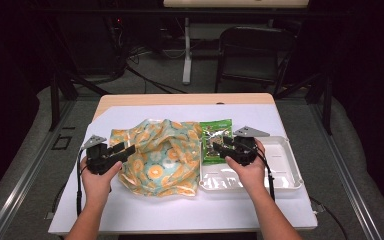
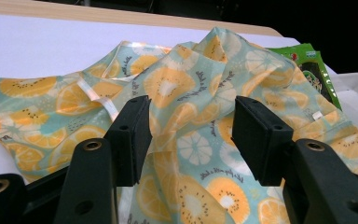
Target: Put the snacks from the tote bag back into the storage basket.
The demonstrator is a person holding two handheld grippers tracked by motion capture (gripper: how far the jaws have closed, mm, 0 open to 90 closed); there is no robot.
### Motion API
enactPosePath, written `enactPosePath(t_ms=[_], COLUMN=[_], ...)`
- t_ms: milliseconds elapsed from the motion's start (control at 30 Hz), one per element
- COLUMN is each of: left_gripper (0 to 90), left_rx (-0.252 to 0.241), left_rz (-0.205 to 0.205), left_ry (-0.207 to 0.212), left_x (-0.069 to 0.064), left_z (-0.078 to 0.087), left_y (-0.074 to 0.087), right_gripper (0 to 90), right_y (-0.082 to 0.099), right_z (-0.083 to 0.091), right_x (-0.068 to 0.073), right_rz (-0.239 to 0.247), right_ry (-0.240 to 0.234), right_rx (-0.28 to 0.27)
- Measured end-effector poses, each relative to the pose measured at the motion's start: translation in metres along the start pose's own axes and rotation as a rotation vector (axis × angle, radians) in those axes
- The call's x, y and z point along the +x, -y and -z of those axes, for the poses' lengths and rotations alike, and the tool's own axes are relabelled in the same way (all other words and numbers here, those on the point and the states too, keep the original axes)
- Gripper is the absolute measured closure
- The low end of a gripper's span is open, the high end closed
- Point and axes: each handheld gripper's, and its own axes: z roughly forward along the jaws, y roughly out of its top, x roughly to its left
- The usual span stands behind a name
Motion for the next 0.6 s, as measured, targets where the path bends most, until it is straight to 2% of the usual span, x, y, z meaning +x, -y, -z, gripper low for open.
enactPosePath(t_ms=[200,333,600], left_gripper=[45.8,45.7,45.7], left_rx=[0.006,0.014,0.039], left_rz=[-0.017,-0.033,-0.055], left_ry=[-0.004,-0.005,-0.006], left_x=[-0.003,-0.005,-0.01], left_z=[-0.004,-0.006,-0.01], left_y=[0.0,0.0,0.003], right_gripper=[50.0,50.2,50.4], right_y=[0.006,0.009,0.014], right_z=[-0.007,-0.01,-0.016], right_x=[0.024,0.042,0.068], right_rz=[0.042,0.088,0.161], right_ry=[-0.062,-0.093,-0.158], right_rx=[0.01,0.002,0.01])
